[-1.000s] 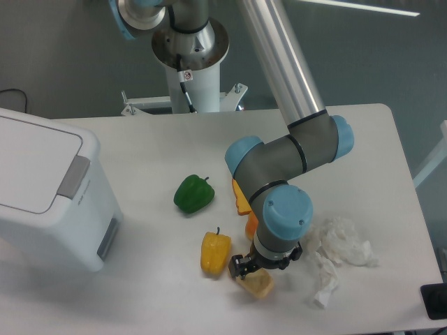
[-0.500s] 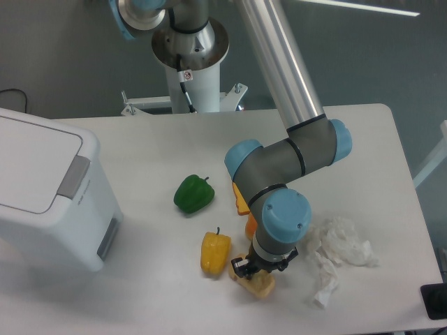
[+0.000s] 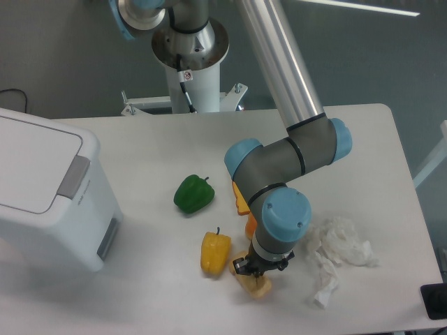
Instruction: Pick up the square bread
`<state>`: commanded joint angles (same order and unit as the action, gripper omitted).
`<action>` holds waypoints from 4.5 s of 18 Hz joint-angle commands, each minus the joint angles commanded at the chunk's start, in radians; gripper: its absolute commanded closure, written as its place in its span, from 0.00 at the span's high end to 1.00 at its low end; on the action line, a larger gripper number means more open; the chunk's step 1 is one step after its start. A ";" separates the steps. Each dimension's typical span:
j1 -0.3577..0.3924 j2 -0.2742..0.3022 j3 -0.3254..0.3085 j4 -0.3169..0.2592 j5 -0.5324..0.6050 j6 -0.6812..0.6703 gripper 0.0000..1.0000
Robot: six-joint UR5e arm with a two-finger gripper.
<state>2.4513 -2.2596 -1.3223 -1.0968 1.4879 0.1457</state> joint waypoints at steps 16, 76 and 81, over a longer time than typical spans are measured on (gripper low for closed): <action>-0.098 0.184 -0.009 -0.005 -0.011 0.074 1.00; -0.236 0.519 -0.166 -0.098 -0.293 -0.044 1.00; -0.129 0.511 -0.155 -0.098 -0.287 -0.040 1.00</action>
<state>2.3222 -1.7487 -1.4772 -1.1950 1.2011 0.1058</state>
